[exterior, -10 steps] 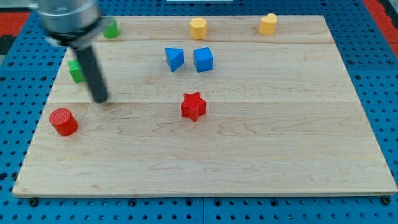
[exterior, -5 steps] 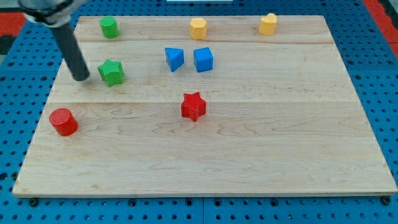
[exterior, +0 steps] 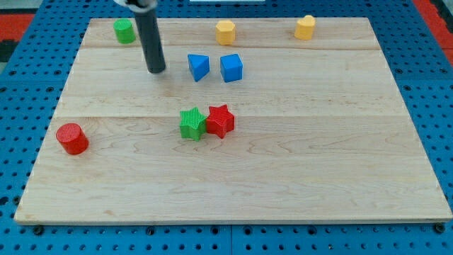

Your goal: Keep green star and blue triangle in a diagonal line

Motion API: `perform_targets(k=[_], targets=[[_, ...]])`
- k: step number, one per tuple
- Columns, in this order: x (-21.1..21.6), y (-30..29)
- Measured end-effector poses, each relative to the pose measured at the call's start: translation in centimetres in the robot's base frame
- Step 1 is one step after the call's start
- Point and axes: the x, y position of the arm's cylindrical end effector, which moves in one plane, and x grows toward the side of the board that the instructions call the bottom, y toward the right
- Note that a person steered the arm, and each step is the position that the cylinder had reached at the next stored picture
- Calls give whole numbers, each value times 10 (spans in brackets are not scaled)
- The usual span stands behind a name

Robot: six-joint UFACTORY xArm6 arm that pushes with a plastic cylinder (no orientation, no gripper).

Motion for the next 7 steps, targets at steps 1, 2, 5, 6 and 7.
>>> perform_targets(k=[1, 2, 5, 6, 7], targets=[[-29, 61], [0, 107], [52, 10], [28, 49], [22, 49]])
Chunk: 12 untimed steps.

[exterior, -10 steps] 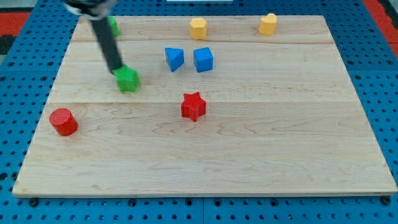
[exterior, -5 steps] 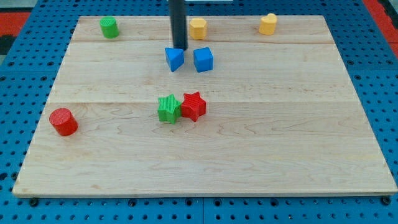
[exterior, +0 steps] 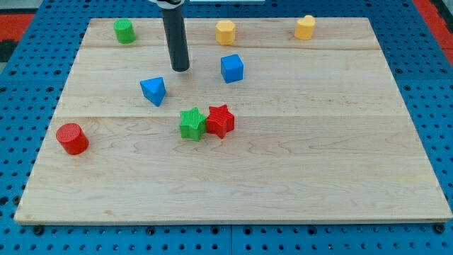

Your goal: Keep green star and blue triangle in a diagonal line

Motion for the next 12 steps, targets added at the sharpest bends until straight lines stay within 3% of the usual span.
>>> perform_targets(k=[3, 5, 7, 9, 11, 12], targets=[[28, 0], [40, -44], [64, 9], [84, -60], [71, -120], [30, -51]])
